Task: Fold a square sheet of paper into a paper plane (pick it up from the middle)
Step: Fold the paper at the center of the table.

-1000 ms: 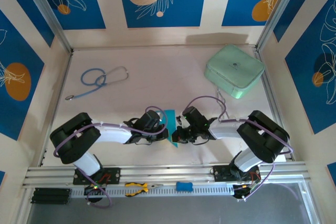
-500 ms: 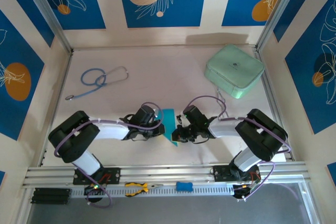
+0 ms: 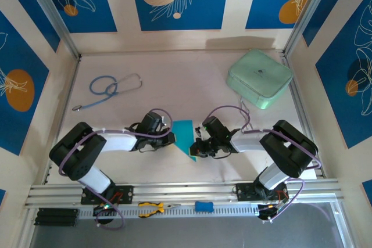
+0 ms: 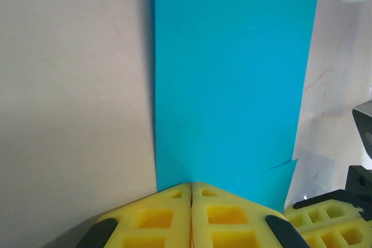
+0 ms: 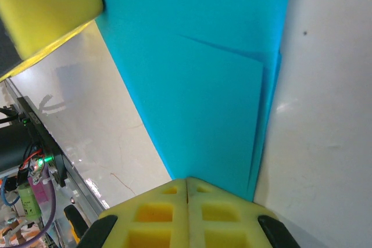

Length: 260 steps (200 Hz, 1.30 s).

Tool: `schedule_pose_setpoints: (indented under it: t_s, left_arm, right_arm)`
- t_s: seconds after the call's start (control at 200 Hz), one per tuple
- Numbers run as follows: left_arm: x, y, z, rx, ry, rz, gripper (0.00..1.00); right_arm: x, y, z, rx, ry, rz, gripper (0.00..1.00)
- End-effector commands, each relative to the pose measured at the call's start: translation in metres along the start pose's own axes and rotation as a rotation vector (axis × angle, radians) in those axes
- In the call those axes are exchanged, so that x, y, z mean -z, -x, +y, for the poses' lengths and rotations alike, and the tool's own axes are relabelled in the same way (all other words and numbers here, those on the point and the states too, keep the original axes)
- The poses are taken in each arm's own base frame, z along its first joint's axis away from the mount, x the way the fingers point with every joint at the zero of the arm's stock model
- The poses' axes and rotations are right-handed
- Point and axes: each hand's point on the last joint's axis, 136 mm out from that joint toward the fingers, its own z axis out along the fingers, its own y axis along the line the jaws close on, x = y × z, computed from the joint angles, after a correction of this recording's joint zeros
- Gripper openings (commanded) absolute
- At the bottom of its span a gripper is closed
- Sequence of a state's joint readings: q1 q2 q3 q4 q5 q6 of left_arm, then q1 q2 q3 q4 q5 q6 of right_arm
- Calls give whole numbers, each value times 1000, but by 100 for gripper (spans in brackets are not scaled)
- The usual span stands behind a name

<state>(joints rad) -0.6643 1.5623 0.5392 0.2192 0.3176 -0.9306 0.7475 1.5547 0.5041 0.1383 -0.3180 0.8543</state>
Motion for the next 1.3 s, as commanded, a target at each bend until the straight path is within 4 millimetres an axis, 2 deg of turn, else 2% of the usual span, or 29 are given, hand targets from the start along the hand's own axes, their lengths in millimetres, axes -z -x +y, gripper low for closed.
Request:
schedule_pose_setpoints:
  t_s: [0.0,0.365,0.625,0.83,1.035,1.14,1.295]
  left_arm:
    - [6,-4,44,26,150,-3,10]
    - [11,1,47,19,159,-11,10]
    - [25,12,32,0,140,-46,11]
    - [40,20,13,-15,99,-84,13]
    - [46,19,-19,-38,-14,-105,13]
    - [41,10,-32,-62,-52,-90,14]
    - [23,-6,-44,-93,-85,-36,14]
  right_arm:
    - [-2,-31,-49,-109,-170,91,3]
    - [-1,-31,-49,-107,-170,87,3]
    - [-2,-31,-49,-106,-171,87,3]
    - [-1,-30,-48,-104,-171,85,3]
    - [-1,-29,-49,-104,-173,82,3]
    - [-1,-28,-48,-103,-171,78,3]
    - [-1,-29,-48,-102,-175,78,4]
